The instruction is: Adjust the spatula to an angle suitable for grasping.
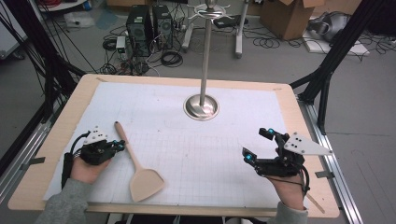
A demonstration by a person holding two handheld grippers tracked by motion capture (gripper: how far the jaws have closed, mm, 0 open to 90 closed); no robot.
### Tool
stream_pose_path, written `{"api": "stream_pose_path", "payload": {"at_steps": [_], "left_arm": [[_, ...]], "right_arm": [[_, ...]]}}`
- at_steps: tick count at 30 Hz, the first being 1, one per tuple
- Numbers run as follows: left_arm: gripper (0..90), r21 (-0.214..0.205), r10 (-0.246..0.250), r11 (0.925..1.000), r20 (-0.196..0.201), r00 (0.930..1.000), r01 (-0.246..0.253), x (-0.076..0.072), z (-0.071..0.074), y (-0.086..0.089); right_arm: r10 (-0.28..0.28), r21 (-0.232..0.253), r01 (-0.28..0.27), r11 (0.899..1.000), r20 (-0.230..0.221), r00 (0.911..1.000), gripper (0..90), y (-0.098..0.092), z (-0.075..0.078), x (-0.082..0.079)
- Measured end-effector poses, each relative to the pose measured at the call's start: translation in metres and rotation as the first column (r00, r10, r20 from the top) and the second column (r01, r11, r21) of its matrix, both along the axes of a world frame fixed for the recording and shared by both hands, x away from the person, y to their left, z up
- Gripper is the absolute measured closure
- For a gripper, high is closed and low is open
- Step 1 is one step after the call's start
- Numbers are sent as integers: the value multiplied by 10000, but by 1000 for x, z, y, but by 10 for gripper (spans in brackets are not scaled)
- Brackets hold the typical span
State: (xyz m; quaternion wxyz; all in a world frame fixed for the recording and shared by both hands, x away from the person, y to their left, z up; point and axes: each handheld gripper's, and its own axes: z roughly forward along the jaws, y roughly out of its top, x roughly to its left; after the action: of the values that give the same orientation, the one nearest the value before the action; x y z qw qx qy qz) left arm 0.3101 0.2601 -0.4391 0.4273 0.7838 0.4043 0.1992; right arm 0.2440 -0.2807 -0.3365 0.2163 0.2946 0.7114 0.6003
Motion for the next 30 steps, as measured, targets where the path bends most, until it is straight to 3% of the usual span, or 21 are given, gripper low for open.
{"api": "stream_pose_path", "payload": {"at_steps": [8, 21, 27, 30], "left_arm": [[897, 40, -116, 9999, -139, 9998, 117, 3, -3, -3], [897, -634, -121, 9979, -336, 9994, 100, 15, -6, -2], [897, -902, -120, 9959, -244, 9996, 98, 20, -9, -7], [897, -702, -150, 9975, -367, 9992, 124, 21, -6, -10]], "right_arm": [[-33, 16, 33, 10000, -36, 10000, 105, -1, 0, -1], [-76, -69, 75, 9999, -175, 9998, 105, 0, -4, 0], [-34, -93, 32, 10000, -168, 9999, 105, -2, -5, 3], [-14, -13, 13, 10000, -229, 9997, 105, -2, -5, 5]]}}
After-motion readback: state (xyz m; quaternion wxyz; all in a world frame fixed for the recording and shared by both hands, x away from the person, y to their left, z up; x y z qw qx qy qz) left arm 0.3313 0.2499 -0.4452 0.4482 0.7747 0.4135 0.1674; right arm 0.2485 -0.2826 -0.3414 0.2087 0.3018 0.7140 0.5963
